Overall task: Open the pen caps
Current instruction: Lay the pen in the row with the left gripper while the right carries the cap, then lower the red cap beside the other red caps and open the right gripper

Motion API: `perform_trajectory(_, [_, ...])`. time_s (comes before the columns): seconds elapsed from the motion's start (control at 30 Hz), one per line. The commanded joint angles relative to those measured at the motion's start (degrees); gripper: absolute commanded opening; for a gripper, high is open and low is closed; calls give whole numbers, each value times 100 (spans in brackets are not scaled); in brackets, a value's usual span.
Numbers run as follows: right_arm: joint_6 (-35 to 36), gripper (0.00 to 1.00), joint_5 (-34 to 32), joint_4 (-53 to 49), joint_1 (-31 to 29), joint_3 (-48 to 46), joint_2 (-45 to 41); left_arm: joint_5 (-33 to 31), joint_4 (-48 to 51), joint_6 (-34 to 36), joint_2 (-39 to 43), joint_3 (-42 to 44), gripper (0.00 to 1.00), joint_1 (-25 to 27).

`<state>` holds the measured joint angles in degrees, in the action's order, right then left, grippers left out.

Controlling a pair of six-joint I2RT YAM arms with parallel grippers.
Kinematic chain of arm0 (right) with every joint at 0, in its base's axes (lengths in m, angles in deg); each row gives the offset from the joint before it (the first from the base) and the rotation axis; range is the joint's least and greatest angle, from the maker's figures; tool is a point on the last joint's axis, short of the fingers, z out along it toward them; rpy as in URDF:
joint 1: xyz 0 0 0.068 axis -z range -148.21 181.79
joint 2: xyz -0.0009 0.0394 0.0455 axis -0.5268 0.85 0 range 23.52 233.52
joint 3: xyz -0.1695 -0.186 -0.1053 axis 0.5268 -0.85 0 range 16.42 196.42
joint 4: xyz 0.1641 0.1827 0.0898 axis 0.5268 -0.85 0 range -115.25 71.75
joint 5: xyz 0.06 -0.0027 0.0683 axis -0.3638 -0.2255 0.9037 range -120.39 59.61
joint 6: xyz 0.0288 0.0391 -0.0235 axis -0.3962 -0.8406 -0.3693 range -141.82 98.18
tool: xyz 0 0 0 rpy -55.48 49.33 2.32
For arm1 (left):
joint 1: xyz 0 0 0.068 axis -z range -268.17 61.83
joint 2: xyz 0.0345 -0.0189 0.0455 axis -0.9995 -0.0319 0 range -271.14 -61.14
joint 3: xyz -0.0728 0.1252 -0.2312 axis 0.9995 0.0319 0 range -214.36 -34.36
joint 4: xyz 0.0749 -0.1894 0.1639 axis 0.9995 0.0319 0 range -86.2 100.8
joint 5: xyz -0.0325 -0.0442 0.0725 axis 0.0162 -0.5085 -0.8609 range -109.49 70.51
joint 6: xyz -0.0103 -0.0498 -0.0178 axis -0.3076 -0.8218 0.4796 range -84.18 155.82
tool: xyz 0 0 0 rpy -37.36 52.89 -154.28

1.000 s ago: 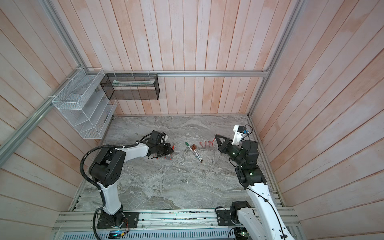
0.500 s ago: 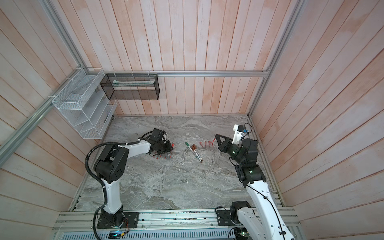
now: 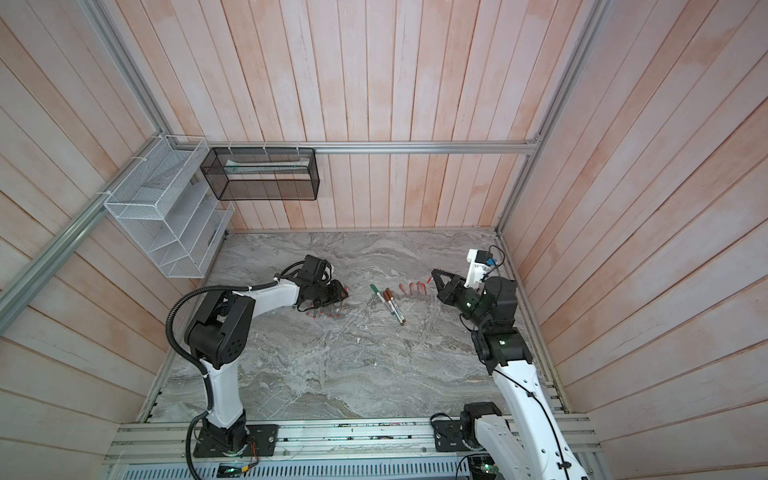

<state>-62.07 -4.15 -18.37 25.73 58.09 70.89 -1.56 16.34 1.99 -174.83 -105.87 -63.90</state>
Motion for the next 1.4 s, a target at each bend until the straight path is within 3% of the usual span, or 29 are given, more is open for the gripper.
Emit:
perform_trajectory(0.0, [123, 0, 85, -142, 37, 135, 26, -19, 48, 166, 553, 99, 48, 30])
perform_trajectory(0.23, [329, 0, -20, -492, 35, 209, 340, -25, -247, 946, 1573, 588, 68, -59])
perform_trajectory(0.5, [579, 0, 4, -752, -38, 755, 1269, -15, -610, 2226, 2958, 1269, 100, -173])
perform_trajectory(0.7, [1113, 0, -198, -1251, -259, 1403, 2277, -46, -621, 2717, 3443, 1370, 100, -551])
perform_trajectory(0.93, [1572, 0, -450, -1594, -585, 2113, 3287, 26, -773, 2761, 3975, 1528, 100, -1246])
perform_trajectory(1.03, [1792, 0, -572, -1811, -773, 2478, 3828, 1509, -547, 2762, 4136, 1531, 100, -1928])
perform_trajectory(1.13, [2009, 0, -812, -1988, -966, 2835, 4392, 1665, -817, 2417, 4393, 1841, 100, -2269])
perform_trajectory(1.37, [2461, 0, -1289, -2639, -1342, 3947, 5757, 1542, -692, 2591, 4697, 1912, 100, -2850])
